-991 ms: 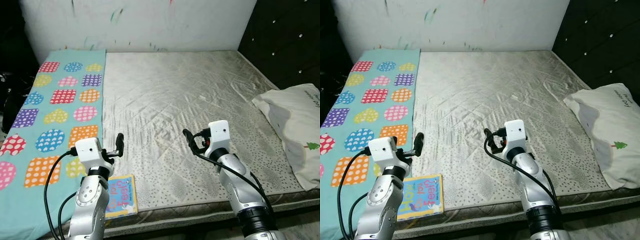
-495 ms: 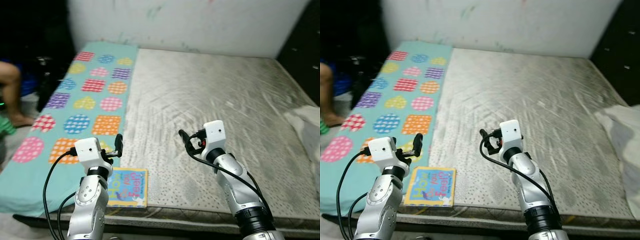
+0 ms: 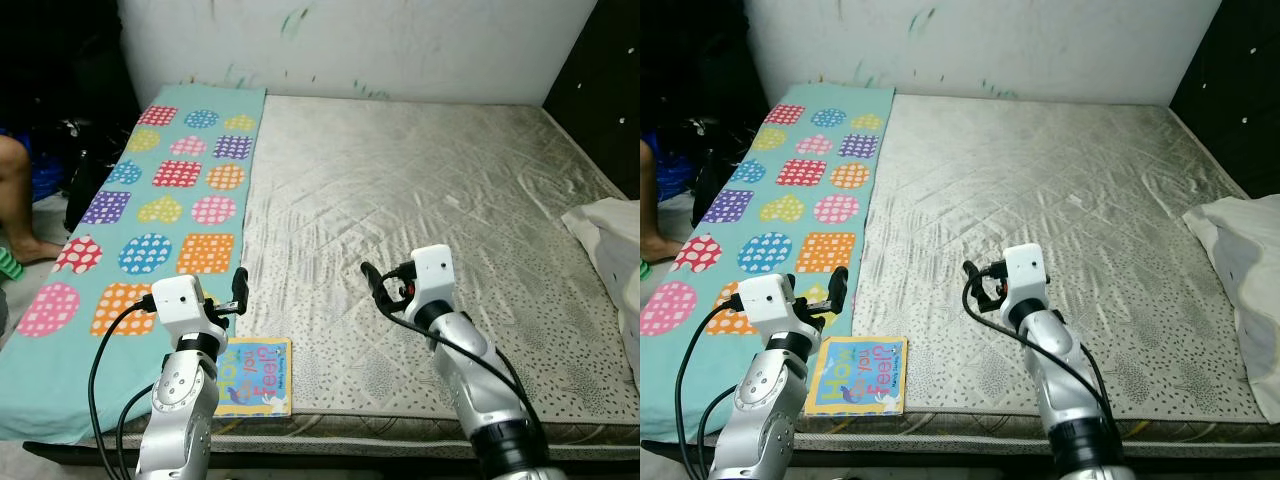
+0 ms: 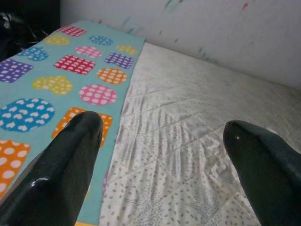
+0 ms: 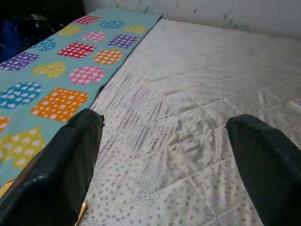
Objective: Clean up the room
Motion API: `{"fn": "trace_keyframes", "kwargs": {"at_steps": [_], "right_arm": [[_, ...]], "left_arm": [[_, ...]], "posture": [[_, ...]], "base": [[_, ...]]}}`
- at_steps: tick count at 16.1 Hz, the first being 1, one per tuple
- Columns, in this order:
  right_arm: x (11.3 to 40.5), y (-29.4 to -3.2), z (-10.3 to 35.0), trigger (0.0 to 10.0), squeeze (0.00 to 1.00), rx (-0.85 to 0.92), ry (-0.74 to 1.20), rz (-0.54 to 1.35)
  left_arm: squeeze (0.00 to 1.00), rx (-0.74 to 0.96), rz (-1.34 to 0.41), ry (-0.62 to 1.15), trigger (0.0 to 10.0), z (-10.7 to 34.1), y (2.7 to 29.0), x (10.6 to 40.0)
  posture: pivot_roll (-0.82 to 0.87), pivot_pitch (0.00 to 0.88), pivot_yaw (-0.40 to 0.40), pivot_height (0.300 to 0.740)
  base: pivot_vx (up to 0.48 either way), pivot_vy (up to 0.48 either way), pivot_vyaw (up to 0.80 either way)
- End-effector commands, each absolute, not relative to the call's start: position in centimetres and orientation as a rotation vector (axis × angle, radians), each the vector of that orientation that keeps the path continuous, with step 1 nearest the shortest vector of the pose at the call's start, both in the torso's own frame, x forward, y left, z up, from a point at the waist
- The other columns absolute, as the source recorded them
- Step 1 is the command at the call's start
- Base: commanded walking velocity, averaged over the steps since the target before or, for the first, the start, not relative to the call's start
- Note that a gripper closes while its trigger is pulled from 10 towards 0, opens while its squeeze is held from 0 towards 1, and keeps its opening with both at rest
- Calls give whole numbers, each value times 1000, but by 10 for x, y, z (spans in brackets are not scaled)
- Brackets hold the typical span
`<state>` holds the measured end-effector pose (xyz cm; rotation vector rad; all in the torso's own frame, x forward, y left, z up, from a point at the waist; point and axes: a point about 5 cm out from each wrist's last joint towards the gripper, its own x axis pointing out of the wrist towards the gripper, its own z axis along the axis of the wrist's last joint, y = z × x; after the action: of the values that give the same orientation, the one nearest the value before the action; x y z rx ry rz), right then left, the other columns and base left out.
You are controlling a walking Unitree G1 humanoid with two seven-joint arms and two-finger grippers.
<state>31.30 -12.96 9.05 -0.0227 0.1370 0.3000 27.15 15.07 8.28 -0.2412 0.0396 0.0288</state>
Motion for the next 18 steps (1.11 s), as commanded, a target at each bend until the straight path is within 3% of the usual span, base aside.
{"fn": "trace_keyframes", "kwargs": {"at_steps": [1,5,14,18], "right_arm": [[310,-128,90,10000,0,-20,144,316],[305,-125,89,10000,0,-17,149,338],[303,-121,90,10000,0,-1,150,371],[305,-122,92,10000,0,-1,141,368]], "left_arm": [[0,-236,28,48,10000,83,149,269],[0,-234,26,54,10000,83,149,266],[0,-230,24,69,10000,83,150,266],[0,-220,63,56,10000,85,154,267]], "posture": [[-105,85,-38,740],[-102,98,-37,730],[-102,102,-36,615],[-103,99,-38,610]], "base": [[0,0,0],[0,0,0],[0,0,0],[0,0,0]]}}
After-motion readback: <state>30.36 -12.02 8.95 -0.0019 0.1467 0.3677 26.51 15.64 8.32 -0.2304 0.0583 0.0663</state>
